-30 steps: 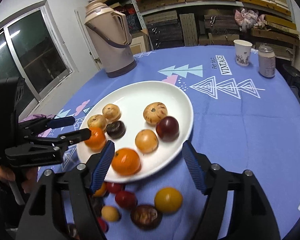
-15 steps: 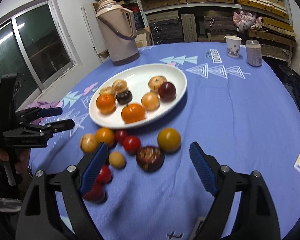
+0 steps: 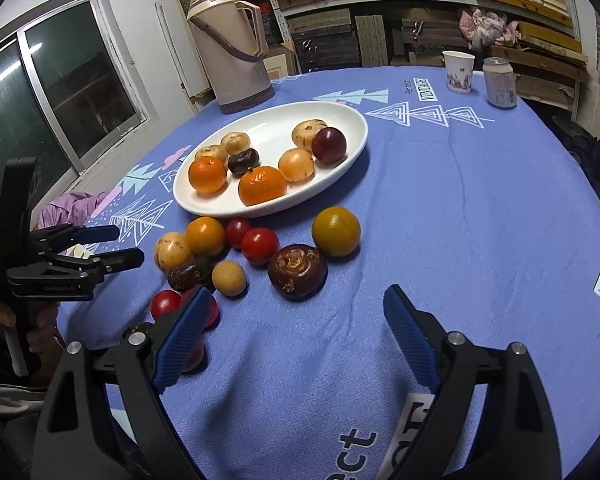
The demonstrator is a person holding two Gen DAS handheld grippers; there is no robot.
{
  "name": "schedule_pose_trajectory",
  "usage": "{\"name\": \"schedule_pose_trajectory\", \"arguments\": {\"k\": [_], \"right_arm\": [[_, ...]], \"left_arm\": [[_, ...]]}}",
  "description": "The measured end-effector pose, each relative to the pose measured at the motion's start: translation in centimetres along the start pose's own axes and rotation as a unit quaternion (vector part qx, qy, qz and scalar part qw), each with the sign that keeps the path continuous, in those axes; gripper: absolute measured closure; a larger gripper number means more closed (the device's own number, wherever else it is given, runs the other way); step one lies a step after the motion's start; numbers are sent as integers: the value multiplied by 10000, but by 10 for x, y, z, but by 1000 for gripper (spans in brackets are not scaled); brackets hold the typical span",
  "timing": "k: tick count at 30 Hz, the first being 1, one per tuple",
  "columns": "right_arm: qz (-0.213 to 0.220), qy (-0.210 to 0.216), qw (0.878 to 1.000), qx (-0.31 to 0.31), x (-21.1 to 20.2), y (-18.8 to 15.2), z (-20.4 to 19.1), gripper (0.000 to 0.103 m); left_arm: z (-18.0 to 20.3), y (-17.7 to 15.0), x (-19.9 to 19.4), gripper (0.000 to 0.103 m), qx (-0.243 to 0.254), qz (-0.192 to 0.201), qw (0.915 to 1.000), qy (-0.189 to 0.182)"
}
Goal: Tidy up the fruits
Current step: 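Grasp the mottled yellow pepino with the left tool while the right tool grasps a yellow round fruit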
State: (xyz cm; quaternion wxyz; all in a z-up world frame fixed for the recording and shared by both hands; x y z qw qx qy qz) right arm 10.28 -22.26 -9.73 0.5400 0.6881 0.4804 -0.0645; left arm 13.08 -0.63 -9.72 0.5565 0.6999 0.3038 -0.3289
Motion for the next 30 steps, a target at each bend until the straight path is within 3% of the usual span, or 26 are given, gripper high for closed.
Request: {"name": "schedule_pose_trajectory", "arguments": {"k": [7, 22, 30], "right_arm": [[-48, 72, 10000, 48, 5, -1, 1, 17], [-102, 78, 9998, 148, 10, -1, 5, 17], [-120, 78, 9998, 162, 11, -1, 6, 16]], "left_arm": [[17, 2, 13, 19, 153, -102, 9998, -86], [16, 4, 30, 18, 38, -260, 9989, -392], [-3, -1, 28, 19, -58, -281, 9994, -170]]}}
Point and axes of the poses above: each gripper's, at about its wrist camera, not at the fingertips, and x roughly the way its jaws point, z to its right, y to its top, the point moved 8 cm from there along x, roughly the way its jaws point, and after that the axes turned 11 degrees about y, right-handed, at the moved point
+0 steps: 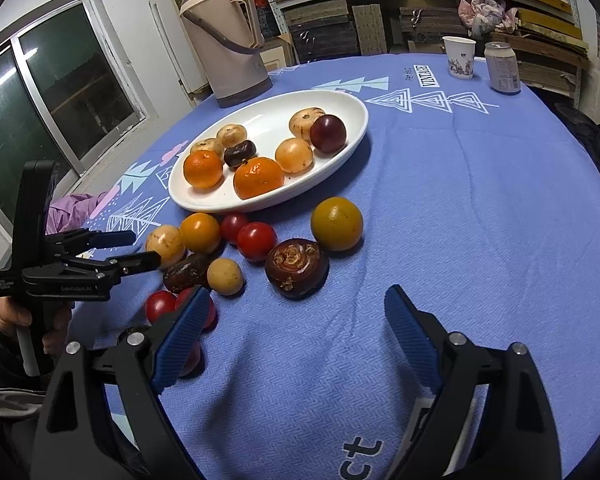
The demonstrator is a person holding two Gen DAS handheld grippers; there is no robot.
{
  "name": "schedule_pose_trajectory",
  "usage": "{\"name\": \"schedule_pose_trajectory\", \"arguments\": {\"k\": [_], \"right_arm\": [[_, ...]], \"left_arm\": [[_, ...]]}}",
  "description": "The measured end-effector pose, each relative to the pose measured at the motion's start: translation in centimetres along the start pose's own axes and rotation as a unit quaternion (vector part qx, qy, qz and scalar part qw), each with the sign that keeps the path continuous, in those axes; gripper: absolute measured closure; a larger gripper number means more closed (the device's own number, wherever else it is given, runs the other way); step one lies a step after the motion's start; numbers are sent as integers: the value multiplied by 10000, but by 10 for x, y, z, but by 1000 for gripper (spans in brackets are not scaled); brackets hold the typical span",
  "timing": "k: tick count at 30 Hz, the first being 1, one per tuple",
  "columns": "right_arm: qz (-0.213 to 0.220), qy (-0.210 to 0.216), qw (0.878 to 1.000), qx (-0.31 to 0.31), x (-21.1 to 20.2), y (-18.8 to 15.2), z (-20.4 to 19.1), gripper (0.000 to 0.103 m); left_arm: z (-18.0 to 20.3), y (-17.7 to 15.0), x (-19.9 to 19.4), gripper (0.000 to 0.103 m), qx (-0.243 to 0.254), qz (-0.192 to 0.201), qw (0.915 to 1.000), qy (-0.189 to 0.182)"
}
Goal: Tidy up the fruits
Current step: 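Grasp the mottled yellow pepino with the left tool while the right tool grasps a yellow round fruit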
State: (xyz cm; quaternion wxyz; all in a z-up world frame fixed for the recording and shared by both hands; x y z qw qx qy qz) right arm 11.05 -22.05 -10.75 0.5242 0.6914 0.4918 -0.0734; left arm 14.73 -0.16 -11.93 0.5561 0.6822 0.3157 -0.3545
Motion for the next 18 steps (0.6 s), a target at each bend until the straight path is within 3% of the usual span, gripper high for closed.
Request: {"name": "schedule_pose_trajectory", "arguments": {"k": [6, 9, 12, 16, 18], "right_arm": [[-59, 8, 10000, -29, 5, -2, -3, 16], [-86, -2, 9999, -52, 7, -3, -4, 16], [-68, -11, 10000, -32, 7, -2, -4, 16], [24, -99, 9999, -68, 4, 3, -1, 16], [74, -217, 9997, -88, 3, 8, 2, 16]], "left_arm": [[4, 1, 3, 20, 86, -26, 10000, -2], [15, 1, 4, 30, 168, -35, 9997, -198], [19, 0, 11, 49, 196, -140, 9995, -221], [21, 3, 11, 60, 240, -54, 9994, -261], [21, 3, 11, 60, 247, -36, 9993, -265]]}}
Point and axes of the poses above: each gripper's, at about its wrist camera, not at the fingertips, and x roughly the way its jaws point, z to its right, y to its top, the point moved 8 cm from there along x, roughly the way its jaws point, and after that the axes turned 11 degrees about y, right-handed, at the moved point
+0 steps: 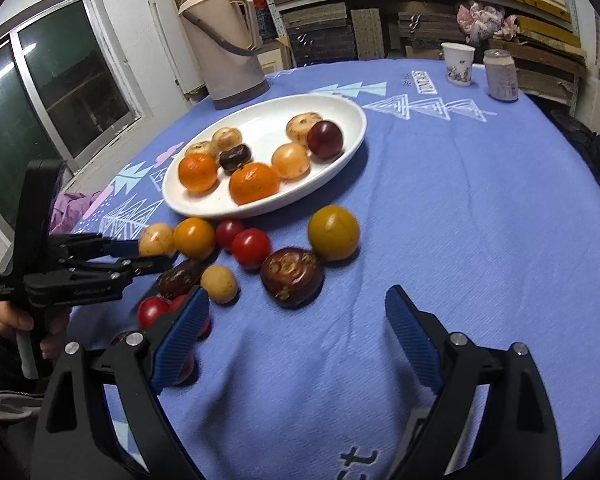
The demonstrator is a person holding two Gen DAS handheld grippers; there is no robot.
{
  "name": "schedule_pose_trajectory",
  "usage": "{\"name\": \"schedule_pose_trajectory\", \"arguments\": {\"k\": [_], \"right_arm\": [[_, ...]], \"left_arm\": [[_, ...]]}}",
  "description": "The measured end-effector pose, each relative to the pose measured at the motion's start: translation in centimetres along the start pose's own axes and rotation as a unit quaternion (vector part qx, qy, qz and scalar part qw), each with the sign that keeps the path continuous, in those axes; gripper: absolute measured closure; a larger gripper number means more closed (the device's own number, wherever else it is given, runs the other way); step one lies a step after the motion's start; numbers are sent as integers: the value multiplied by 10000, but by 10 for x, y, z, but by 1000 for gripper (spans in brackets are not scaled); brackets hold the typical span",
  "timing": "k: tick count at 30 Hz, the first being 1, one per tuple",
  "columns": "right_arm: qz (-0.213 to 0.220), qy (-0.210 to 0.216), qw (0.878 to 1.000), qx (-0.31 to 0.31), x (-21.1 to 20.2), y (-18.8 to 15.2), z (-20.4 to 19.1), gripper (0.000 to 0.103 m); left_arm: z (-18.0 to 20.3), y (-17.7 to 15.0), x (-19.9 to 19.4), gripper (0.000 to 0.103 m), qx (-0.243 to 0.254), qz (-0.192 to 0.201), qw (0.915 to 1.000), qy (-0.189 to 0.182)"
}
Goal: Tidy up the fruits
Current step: 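Grasp the mottled yellow pepino with the left tool while the right tool grasps a yellow round fruit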
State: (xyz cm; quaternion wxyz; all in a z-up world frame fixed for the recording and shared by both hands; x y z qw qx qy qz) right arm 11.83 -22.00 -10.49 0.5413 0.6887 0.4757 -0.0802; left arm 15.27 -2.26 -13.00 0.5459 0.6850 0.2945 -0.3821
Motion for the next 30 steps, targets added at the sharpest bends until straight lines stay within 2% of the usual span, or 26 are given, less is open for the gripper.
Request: {"name": "schedule_pose_trajectory", "arguments": {"k": [2, 4, 6, 9, 12, 14, 17, 24, 30], "right_arm": [[82, -218, 9997, -19, 0, 8, 6, 19], [-3, -306, 9995, 9, 5, 15, 12, 41], [-157, -394, 9991, -32, 14, 20, 15, 53], [-260, -563, 9980, -113, 31, 28, 19, 60], [-351, -545, 9979, 24, 47, 34, 26, 60], [-492, -610, 9969, 81, 57, 31, 30, 65], [-444, -549, 9974, 111, 59, 32, 31, 66], [-59, -195, 9996, 190, 36, 38, 24, 67], [53, -137, 9998, 145, 19, 39, 19, 66]], "left_arm": [[0, 0, 0, 60, 1, 35, 10000, -9], [1, -1, -1, 60, 20, 79, 10000, -9], [1, -2, -1, 60, 24, 102, 9999, -4], [1, -2, -1, 59, 3, 106, 9999, -13], [0, -2, -1, 59, 10, 114, 9999, -34], [0, -2, -1, 59, 16, 116, 9999, -41], [1, -2, -1, 58, 46, 130, 9999, -29], [0, -1, -1, 60, 6, 117, 9999, -46], [-7, 0, -6, 60, -107, 127, 9998, 65]]}}
Point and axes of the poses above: each gripper's, at about its wrist camera, not at the fingertips, and x roughly the way its jaws point, z to its right, y to its top, the point moved 8 cm from there along x, roughly the way its jaws point, and after that the axes turned 11 degrees about y, right-handed, at the moved point
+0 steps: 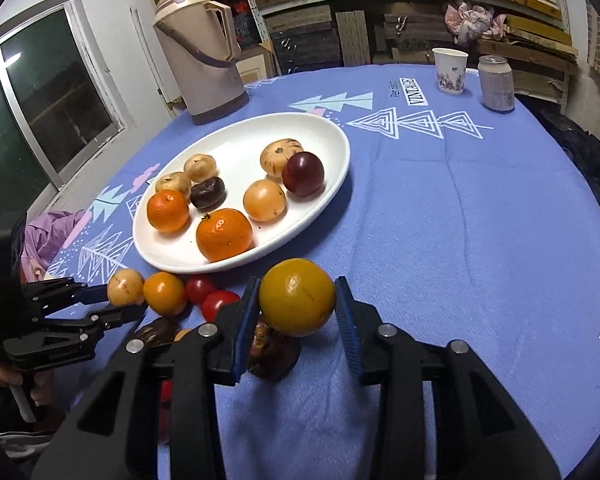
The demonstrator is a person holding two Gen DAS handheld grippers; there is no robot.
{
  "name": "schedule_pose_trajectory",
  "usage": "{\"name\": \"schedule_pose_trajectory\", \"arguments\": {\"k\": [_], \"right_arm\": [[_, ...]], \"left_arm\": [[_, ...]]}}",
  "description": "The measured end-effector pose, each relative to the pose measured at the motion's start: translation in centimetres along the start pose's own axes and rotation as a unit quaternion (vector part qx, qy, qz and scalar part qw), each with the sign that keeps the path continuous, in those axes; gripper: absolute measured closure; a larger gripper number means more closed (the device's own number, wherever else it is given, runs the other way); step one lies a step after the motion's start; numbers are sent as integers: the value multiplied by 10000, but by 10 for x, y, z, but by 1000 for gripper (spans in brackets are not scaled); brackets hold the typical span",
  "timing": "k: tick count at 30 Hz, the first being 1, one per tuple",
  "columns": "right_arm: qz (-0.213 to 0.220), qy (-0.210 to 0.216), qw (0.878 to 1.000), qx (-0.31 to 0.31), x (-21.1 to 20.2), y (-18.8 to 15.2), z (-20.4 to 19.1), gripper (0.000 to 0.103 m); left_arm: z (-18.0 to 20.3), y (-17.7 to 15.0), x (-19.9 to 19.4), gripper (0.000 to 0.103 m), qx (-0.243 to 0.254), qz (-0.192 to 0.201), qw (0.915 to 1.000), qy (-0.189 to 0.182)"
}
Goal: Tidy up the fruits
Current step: 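Grasp the mottled yellow pepino with the left tool while the right tool grasps a yellow round fruit, then lower both held fruits onto the white plate and open both tools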
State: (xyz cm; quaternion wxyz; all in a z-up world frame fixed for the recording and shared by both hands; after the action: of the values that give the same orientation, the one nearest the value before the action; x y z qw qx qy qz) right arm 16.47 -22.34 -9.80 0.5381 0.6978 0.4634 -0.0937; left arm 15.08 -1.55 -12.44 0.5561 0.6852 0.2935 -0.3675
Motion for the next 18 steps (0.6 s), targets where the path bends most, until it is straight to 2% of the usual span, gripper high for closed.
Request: {"name": "schedule_pose_trajectory", "arguments": {"k": [9, 13, 18], "right_arm": [[13, 50, 10000, -76, -7, -3, -7, 66], [18, 99, 9999, -108, -7, -2, -10, 66], [0, 162, 9998, -143, -6, -3, -13, 66]], "left_arm": [[-8, 5, -10, 66, -71, 127, 9999, -34], [0, 8, -2, 63, 6, 52, 9999, -106], [11, 13, 7, 56, 235, 56, 9997, -29]]}}
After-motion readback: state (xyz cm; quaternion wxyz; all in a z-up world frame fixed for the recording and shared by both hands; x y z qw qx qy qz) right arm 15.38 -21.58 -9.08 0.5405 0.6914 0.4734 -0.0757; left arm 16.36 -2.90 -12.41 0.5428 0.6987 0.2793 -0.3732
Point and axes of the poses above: each gripper's, at about its wrist camera, not at the fingertips, and x roughly the way its jaws point, z to its right, y to its top, the point moved 8 cm from there along x, roughly the way its jaws point, and after that the axes turned 11 degrees about y, right-handed, at the moved point
